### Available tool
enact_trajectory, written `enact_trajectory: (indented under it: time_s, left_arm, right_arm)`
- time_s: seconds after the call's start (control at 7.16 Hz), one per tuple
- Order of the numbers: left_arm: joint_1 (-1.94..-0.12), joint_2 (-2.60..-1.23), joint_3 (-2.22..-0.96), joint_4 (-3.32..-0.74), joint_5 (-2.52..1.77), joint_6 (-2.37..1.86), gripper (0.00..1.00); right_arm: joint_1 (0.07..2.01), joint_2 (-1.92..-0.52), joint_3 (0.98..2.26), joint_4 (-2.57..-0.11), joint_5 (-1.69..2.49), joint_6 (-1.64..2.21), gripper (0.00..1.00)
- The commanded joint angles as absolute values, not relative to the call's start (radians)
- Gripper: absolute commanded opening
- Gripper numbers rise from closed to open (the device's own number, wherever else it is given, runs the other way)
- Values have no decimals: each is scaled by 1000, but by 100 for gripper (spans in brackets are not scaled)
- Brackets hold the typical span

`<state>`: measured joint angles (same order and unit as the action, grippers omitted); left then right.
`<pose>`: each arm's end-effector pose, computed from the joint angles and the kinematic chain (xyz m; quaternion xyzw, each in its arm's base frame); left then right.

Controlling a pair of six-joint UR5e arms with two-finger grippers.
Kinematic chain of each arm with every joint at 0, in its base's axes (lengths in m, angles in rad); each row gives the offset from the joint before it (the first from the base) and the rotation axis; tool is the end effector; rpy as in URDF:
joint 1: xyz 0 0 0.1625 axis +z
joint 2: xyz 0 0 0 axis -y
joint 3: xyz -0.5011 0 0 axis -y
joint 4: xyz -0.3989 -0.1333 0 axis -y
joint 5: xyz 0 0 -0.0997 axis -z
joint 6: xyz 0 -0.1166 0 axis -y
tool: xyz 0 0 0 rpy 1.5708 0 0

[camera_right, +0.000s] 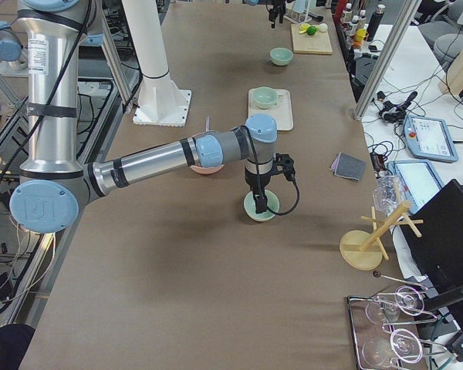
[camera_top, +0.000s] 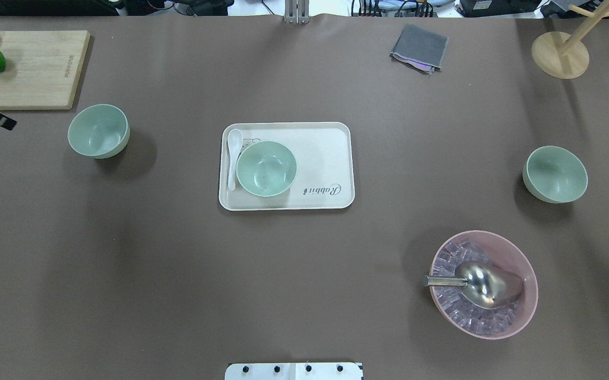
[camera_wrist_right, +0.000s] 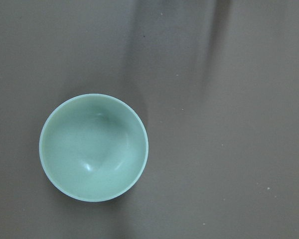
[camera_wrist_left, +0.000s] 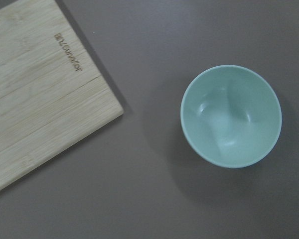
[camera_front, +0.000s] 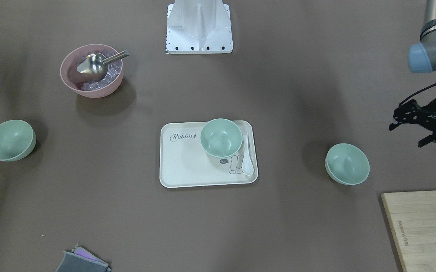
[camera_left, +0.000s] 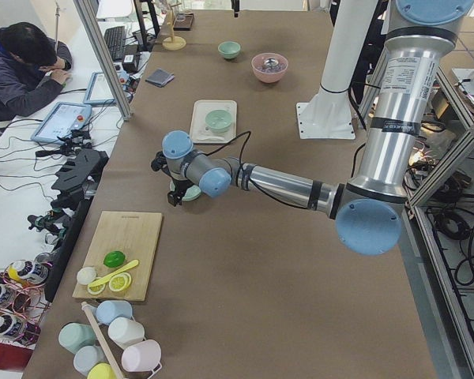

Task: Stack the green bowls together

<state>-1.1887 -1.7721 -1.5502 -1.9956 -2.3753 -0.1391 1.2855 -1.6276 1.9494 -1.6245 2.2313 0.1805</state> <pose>0.1857 -0.5942 0.5915 0.1688 0.4318 0.2223 0.8577 -0.0732 -0.4689 0.5990 0.0488 -0.3419 -0.0924 0.9339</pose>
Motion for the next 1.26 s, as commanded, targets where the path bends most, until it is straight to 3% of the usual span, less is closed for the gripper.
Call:
enact_trajectory:
  time_s: [0.0, 0.42, 0.7, 0.98, 1.12]
  left_arm:
    - [-1090, -1837, -1450, -2113, -2292, -327, 97]
    - [-1039, -1876, -1392, -2125, -2232, -374, 95]
    - [-1039, -1899, -1359, -2128, -2232, -373, 78]
    - [-1039, -1919, -1332, -2128, -2230, -364, 41]
    - [-1039, -1919, -1322, -2128, -2230, -362, 37]
  right_arm:
    - [1230, -1588, 1930, -1623, 2224, 288, 100]
    - [1192, -1540, 1908, -1624, 2218, 334, 100]
    - [1187, -1525, 1907, -1624, 2217, 345, 100]
    - [1187, -1519, 1904, -1624, 2217, 345, 100]
    - [1187, -1517, 1905, -1624, 2217, 345, 100]
